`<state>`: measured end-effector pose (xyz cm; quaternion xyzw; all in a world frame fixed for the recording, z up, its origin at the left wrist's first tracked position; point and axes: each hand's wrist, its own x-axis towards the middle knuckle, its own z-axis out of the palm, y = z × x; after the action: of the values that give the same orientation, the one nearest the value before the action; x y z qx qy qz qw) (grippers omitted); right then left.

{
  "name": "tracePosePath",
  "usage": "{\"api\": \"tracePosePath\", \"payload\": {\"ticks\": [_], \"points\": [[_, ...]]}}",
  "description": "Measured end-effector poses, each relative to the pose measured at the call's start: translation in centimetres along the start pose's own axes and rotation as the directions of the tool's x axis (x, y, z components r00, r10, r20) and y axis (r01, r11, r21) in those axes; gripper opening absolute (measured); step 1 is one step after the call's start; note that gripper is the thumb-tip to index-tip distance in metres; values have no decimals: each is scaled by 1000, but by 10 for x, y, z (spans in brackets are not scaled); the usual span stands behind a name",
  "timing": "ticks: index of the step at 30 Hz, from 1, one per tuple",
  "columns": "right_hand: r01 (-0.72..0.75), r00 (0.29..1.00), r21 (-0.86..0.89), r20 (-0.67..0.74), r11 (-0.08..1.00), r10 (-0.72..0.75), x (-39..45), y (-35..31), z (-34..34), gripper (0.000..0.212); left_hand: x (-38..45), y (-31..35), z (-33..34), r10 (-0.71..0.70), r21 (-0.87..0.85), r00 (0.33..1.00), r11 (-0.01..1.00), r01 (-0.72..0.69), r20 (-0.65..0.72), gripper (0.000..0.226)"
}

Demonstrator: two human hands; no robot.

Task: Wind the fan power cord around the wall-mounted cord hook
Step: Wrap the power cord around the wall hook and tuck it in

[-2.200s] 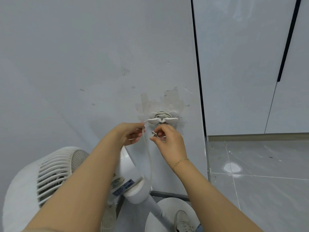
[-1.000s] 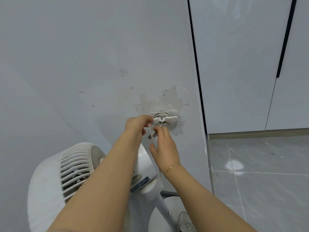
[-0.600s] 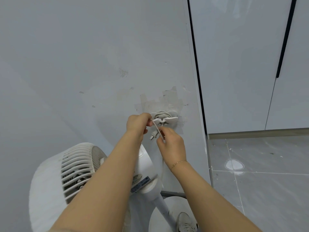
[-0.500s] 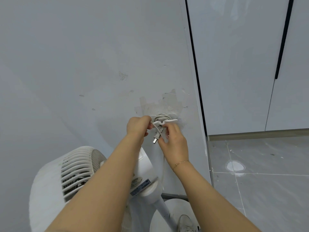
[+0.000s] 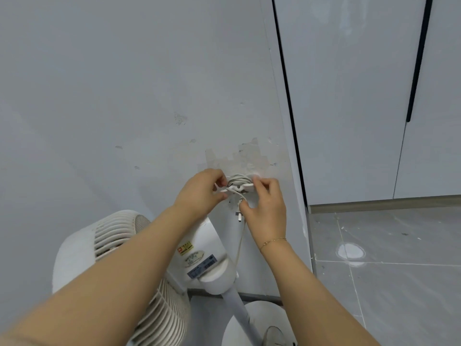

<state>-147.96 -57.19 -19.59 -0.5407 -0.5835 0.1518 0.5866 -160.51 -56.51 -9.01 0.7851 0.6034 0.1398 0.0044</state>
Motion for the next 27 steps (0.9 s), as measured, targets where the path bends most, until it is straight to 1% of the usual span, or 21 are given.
{"api": "tracePosePath", "payload": {"ticks": [2, 5, 8, 11, 13, 16, 19, 21, 24, 27], "points": [[17, 1000, 9, -10, 1000, -17, 1, 2, 0, 55, 4, 1, 3, 57, -16, 997, 998, -57, -43, 22], [51, 998, 4, -36, 999, -51, 1, 6, -1, 52, 12, 0, 6, 132, -13, 990, 991, -133, -41, 25], [84, 994, -3, -71, 996, -84, -1, 8, 0, 47, 14, -1, 5, 231, 94, 971, 970, -225, -59, 22], [86, 993, -19, -84, 996, -87, -2, 8, 0, 45, 13, 0, 5, 367, 220, 927, 913, -343, -75, 18], [78, 994, -13, -78, 997, -78, -2, 8, 0, 45, 13, 1, 4, 407, 252, 910, 891, -377, -78, 19], [32, 998, 6, -54, 999, -32, -4, 7, -1, 42, 15, 2, 5, 422, 268, 902, 883, -385, -95, 21], [-62, 996, 32, -63, 998, 64, -6, 6, 2, 45, 16, 3, 6, 411, 274, 906, 887, -373, -97, 21], [-95, 993, 29, -68, 995, 97, -7, 5, 4, 46, 17, 4, 7, 396, 273, 914, 892, -360, -91, 20], [-85, 994, -45, -68, 995, 82, -5, 8, 4, 41, 19, 5, 7, 384, 280, 920, 894, -350, -77, 18], [-50, 996, -59, -73, 997, 45, -2, 11, 1, 34, 22, 6, 6, 393, 323, 919, 875, -361, -39, 10]]}}
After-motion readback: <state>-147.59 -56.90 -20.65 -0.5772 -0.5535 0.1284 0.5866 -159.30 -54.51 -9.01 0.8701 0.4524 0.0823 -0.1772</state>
